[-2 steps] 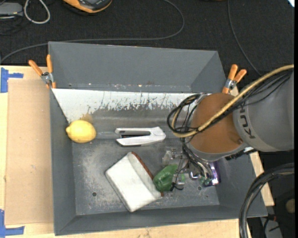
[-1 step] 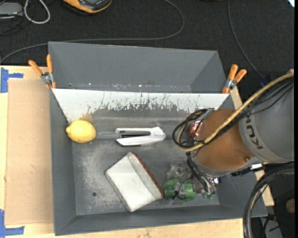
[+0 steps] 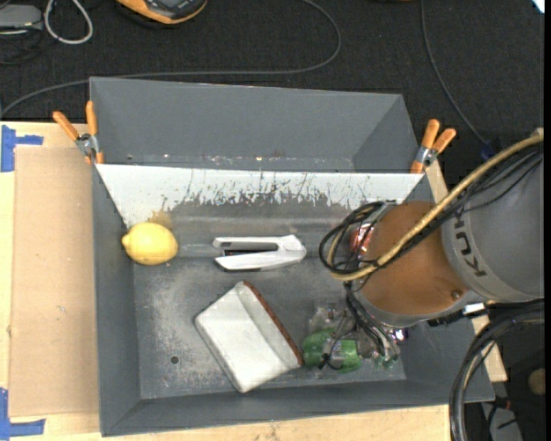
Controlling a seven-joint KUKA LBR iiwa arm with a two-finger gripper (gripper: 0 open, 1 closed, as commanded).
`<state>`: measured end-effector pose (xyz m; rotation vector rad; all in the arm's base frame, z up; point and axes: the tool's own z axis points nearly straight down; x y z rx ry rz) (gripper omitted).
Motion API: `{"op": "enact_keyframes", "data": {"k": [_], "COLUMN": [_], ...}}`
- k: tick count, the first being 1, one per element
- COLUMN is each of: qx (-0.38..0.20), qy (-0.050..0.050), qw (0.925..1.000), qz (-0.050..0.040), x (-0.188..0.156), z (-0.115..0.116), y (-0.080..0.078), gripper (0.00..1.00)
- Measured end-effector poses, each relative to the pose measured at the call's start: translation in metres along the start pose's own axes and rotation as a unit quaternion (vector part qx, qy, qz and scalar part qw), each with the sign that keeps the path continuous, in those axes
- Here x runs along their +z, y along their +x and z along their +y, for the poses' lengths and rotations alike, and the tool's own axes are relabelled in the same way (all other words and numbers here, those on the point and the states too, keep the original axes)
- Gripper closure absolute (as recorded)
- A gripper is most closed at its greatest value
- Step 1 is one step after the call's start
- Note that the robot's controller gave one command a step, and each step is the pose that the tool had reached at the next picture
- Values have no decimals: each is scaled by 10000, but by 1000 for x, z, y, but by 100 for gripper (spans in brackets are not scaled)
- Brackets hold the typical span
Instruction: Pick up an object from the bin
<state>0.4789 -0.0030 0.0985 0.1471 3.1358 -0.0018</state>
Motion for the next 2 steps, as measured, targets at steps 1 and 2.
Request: {"op": "enact_keyframes", "data": {"k": [1, 2], "qx": [-123, -129], "qy": [-1, -1], "qw": [9999, 9999], "qz": [-1, 3], "x": [-193, -192], "z": [0, 0], "y": [1, 1], "gripper": [100, 100]}}
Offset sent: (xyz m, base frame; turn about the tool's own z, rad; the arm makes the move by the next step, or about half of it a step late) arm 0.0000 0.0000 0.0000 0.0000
